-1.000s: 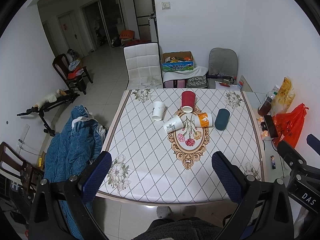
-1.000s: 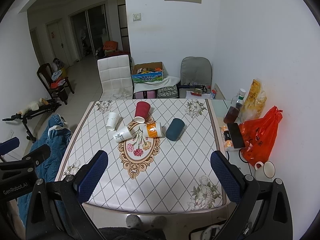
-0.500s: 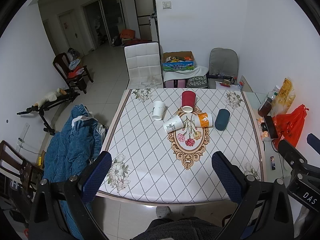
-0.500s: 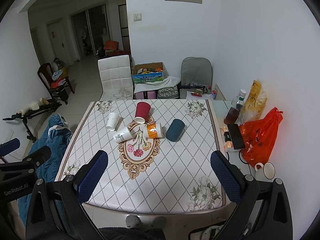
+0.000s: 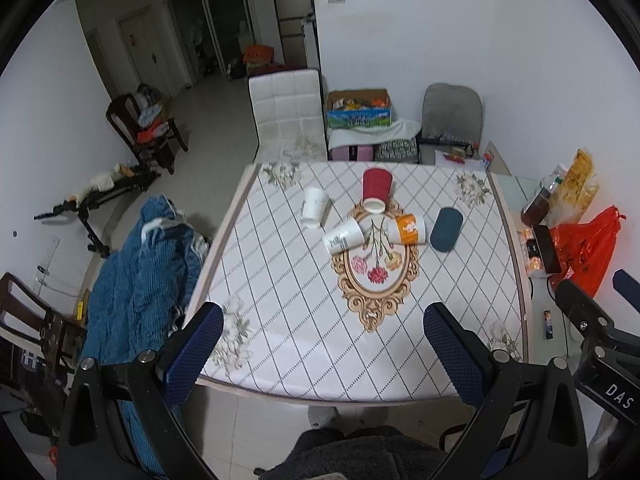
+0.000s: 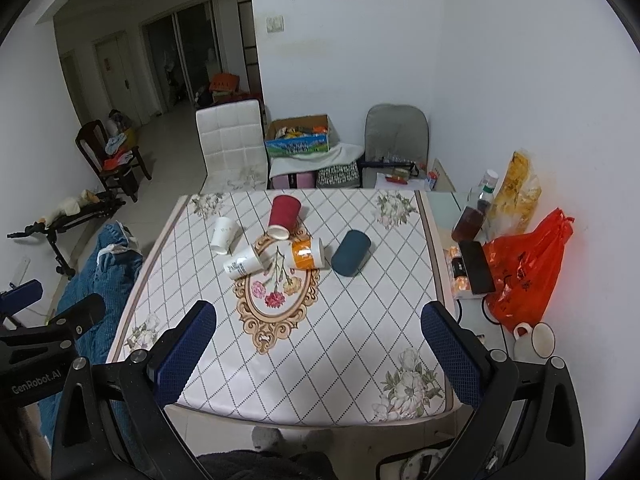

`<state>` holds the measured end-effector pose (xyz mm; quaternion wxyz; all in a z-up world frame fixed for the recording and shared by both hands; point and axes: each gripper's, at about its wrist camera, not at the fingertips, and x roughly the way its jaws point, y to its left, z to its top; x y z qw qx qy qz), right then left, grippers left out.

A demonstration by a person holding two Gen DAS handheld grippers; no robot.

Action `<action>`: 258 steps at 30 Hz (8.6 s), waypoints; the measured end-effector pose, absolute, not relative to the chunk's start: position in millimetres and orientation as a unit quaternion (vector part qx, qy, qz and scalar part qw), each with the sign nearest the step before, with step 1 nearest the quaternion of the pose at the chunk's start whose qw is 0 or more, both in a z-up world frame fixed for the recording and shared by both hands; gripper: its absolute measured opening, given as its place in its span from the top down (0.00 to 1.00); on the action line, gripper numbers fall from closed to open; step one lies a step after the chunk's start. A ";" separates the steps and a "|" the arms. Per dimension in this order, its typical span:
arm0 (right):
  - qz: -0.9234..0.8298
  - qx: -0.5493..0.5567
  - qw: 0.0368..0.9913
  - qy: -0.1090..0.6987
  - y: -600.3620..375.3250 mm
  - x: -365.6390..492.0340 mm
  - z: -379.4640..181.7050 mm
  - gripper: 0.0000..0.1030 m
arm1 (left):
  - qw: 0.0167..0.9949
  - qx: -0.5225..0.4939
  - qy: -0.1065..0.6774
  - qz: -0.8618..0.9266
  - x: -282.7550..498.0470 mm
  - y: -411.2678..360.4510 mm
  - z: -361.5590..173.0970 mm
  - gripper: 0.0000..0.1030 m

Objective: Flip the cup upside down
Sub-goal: 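Move the left tool toward the red ribbed cup and close around it, then lift the red cup with the left tool and carry it toward the right tool, then close the right tool on the red cup while the left tool releases it, then rotate the right tool to turn the red cup rim-down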

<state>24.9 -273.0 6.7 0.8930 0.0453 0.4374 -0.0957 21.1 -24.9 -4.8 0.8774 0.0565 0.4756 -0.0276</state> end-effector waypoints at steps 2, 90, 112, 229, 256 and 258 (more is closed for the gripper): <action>-0.093 0.048 0.887 0.449 -279.5 30.4 -4.0 0.00 | 0.875 0.063 0.480 -0.015 24.3 -31.7 -17.0 0.00; -0.223 0.176 0.635 0.719 -427.9 262.3 -392.2 0.00 | 0.721 0.200 0.647 -0.149 465.9 -212.9 -304.2 0.28; -0.160 0.137 0.663 0.719 -445.9 145.5 -383.4 0.00 | 0.672 0.095 0.723 -0.126 219.8 -177.6 -308.2 0.28; 0.442 -0.896 0.030 -0.031 -263.0 43.7 -477.7 0.24 | 0.687 0.006 0.725 0.048 138.5 12.1 -413.4 0.06; 0.398 -0.806 0.277 0.341 -134.6 101.5 -459.2 0.26 | 0.696 0.034 0.715 0.051 159.3 17.5 -393.4 0.06; 0.390 -0.786 0.293 0.379 -141.0 109.2 -458.7 0.26 | 0.697 0.039 0.714 0.049 164.1 15.1 -391.5 0.06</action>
